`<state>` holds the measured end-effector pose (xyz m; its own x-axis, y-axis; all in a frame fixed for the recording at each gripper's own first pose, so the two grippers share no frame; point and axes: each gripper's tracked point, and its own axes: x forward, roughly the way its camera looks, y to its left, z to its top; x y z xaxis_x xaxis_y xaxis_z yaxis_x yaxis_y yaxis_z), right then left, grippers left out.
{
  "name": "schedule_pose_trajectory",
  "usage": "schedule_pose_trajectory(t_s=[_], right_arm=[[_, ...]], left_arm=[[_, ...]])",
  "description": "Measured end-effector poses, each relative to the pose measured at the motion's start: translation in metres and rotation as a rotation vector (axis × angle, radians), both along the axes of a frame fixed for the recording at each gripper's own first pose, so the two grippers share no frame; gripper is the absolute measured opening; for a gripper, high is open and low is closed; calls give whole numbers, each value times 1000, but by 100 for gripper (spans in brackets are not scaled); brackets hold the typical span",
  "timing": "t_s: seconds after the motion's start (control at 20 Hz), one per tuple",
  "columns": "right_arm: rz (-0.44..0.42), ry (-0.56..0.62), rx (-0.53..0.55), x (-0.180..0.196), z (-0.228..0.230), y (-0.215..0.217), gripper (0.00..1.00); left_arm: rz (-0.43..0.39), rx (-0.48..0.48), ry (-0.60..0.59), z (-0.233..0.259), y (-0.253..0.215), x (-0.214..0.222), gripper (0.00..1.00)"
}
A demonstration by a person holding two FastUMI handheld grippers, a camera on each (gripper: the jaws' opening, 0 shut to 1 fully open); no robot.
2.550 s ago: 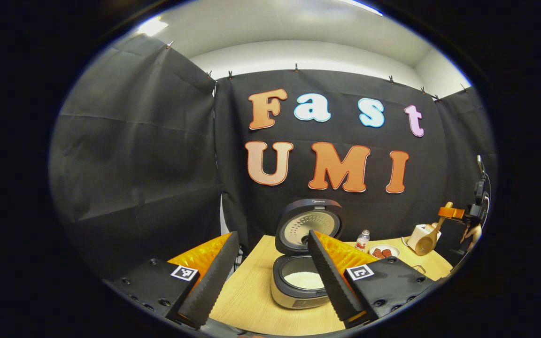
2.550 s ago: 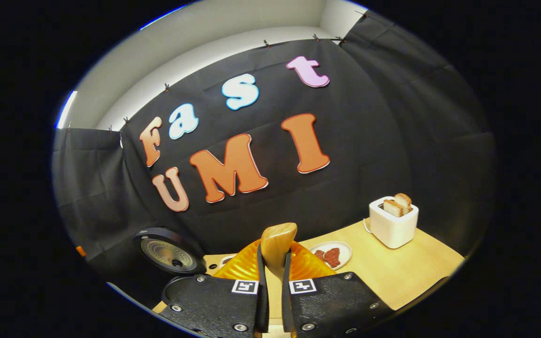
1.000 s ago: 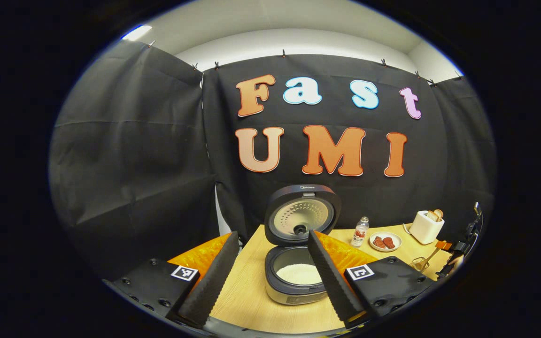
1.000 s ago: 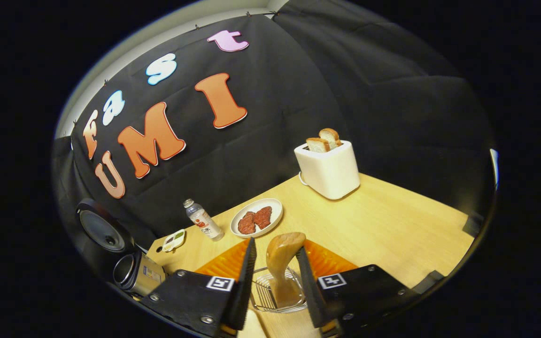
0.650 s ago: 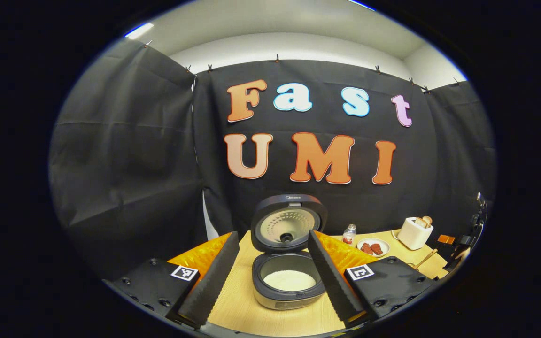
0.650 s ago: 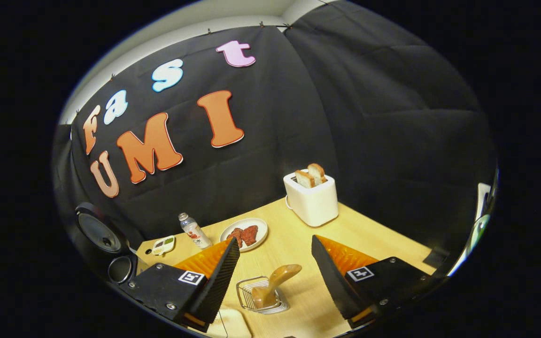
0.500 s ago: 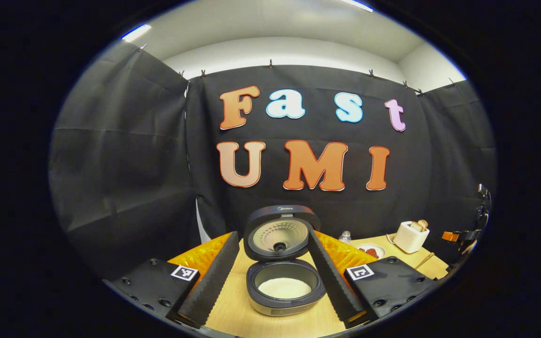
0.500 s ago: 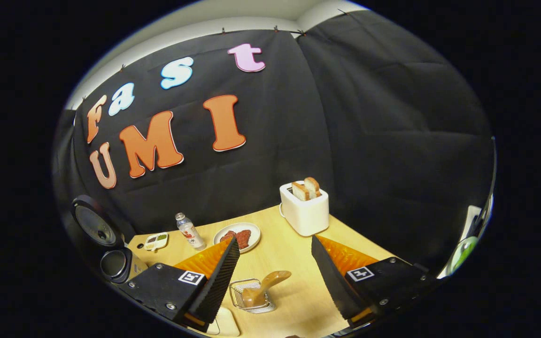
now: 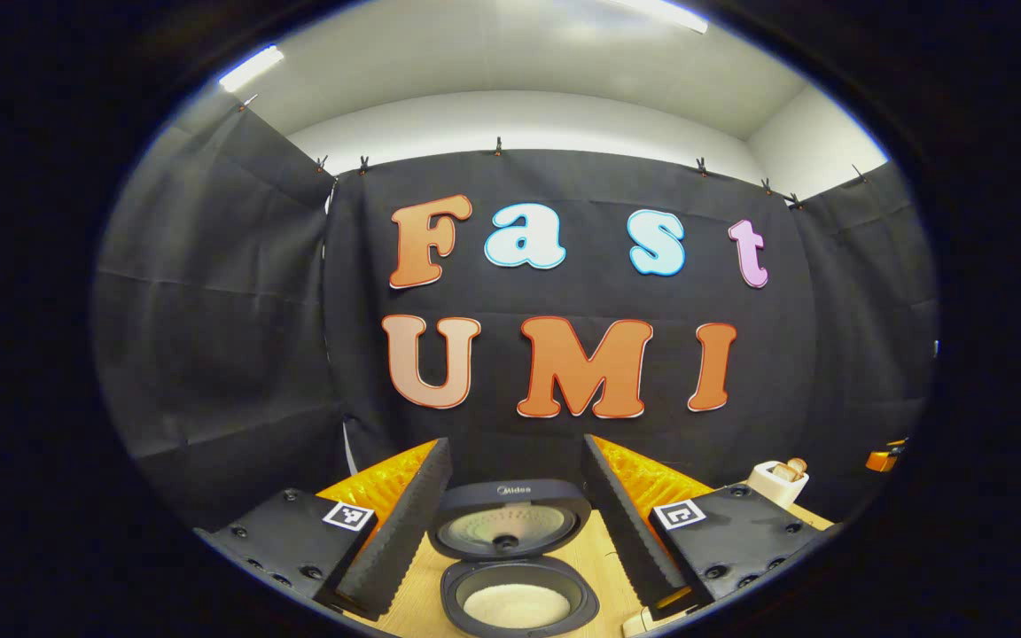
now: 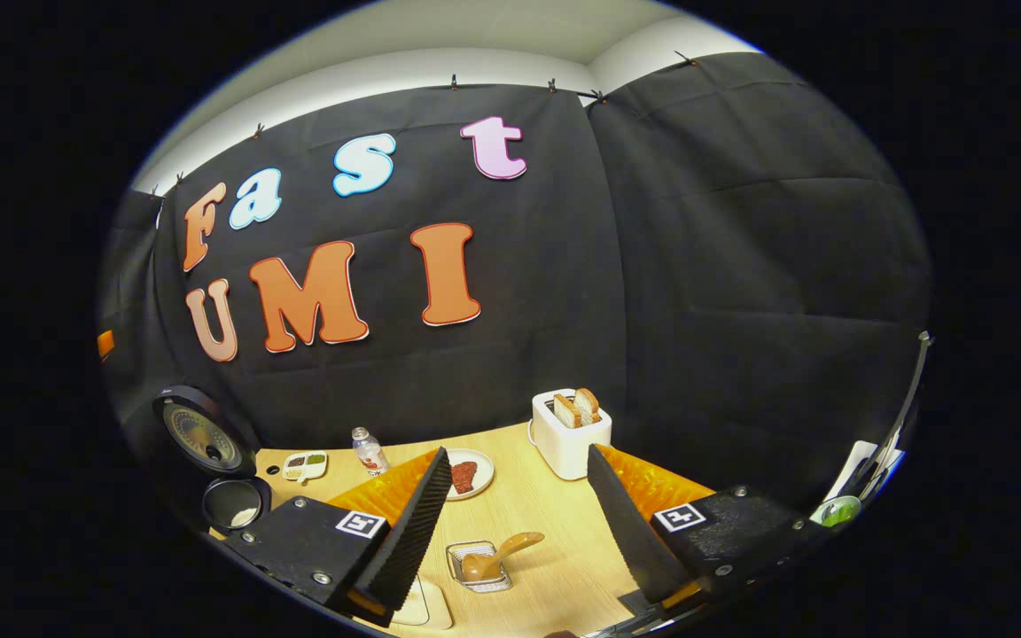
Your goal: Close the left gripper, press the button to open the rice cooker; take a wooden spoon from the chopstick holder with the right hand, scoop a spoonful of rice and pour it into the rice cooker, then put the wooden spoon back into the chopstick holder.
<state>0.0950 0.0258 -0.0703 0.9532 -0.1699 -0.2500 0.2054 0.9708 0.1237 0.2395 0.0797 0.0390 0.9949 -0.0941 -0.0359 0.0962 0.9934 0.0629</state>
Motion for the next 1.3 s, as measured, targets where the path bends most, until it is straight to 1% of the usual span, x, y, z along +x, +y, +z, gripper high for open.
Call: schedule_pose_trajectory(t_s=[0.15,0.25,0.35,0.4,0.45,0.55,0.65,0.7,0.8,0.85,0.9,1.0,1.05,1.15,1.2,1.25,1.3], right_arm=[[0,-4,-7,-1,8,5,95],[1,-2,-28,-2,10,6,94],[1,2,-36,-3,13,8,95],[0,6,-32,-3,12,9,95],[0,10,-25,-4,11,11,95],[0,19,-26,-6,8,12,95],[-1,27,-31,-6,4,11,95],[-3,35,-29,-7,1,11,94],[-8,48,-20,-9,-3,11,95],[-11,45,-19,-10,-2,10,94],[-16,44,-19,-10,-2,8,94],[-19,41,-14,-11,-1,7,95],[-22,40,-12,-11,-1,6,95],[-23,38,-9,-13,0,6,95],[-21,36,-8,-14,1,6,95],[-18,31,-8,-16,2,8,95],[-15,30,-10,-17,1,9,95]], left_arm=[[-2,-18,24,2,3,51,100],[5,-28,59,-8,0,84,100],[23,12,85,-22,1,118,100],[35,32,105,-31,1,134,98],[42,45,128,-42,2,148,99],[59,73,189,-71,3,169,100],[76,109,258,-103,9,184,99],[91,109,294,-116,13,189,99],[102,50,359,-140,15,191,96],[95,23,378,-149,12,188,99],[92,23,392,-158,11,186,99],[108,75,421,-174,20,178,99],[99,71,395,-172,17,176,99],[97,59,413,-173,17,167,96],[95,52,409,-174,16,163,100],[92,49,416,-176,14,155,97],[86,51,416,-177,13,148,98]])
